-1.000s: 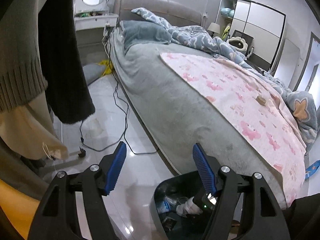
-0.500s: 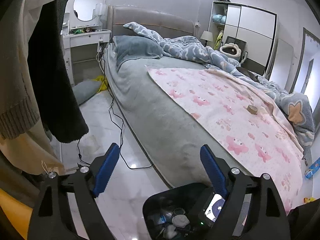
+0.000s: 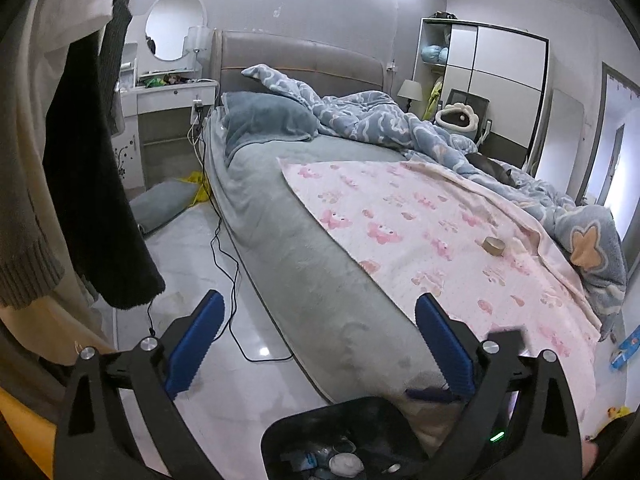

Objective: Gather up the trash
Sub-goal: 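Move both tools over the bed toward the brown tape ring, then grasp the brown tape ring with the left tool while the right tool grasps the bubble-wrap bag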

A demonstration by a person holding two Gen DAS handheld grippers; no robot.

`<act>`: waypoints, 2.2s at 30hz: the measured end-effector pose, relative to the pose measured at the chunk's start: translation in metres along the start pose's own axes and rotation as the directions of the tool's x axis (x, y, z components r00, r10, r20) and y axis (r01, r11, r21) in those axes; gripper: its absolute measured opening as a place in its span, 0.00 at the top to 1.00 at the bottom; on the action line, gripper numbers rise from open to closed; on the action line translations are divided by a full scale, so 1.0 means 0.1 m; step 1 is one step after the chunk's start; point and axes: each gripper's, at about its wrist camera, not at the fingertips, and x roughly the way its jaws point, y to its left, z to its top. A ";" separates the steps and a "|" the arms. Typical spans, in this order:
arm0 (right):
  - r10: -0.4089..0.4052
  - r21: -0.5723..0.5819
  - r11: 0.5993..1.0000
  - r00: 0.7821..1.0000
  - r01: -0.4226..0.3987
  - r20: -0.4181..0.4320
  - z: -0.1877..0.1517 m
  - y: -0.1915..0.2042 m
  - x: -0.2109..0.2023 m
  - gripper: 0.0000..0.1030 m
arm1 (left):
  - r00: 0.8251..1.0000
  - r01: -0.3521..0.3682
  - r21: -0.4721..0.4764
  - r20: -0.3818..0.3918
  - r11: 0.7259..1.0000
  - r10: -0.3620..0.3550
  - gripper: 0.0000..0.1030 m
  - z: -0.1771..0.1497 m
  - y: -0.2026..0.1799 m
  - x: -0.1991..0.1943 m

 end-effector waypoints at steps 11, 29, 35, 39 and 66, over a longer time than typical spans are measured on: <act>-0.156 0.088 0.986 0.977 0.145 0.148 0.13 -0.71 -0.52 0.16 | 0.999 0.043 -0.003 0.009 0.999 -0.043 0.04 0.14 -0.28 0.18; -0.315 0.147 0.946 0.929 0.289 0.195 0.16 -1.81 -0.85 0.14 | 0.992 0.124 0.053 -0.025 0.991 -0.123 0.04 0.37 -0.94 0.79; -0.344 0.194 0.932 0.917 0.306 0.201 0.14 -2.21 -0.95 0.14 | 0.988 0.153 0.074 -0.042 0.985 -0.150 0.04 0.40 -1.17 1.04; -0.357 0.206 0.926 0.912 0.317 0.202 0.14 -2.42 -0.99 0.14 | 0.984 0.174 0.076 -0.053 0.982 -0.170 0.04 0.43 -1.32 1.23; -0.372 0.283 0.906 0.911 0.315 0.176 0.02 -3.71 -1.05 0.25 | 0.916 0.381 0.147 -0.191 0.913 -0.352 0.04 0.45 -2.28 2.18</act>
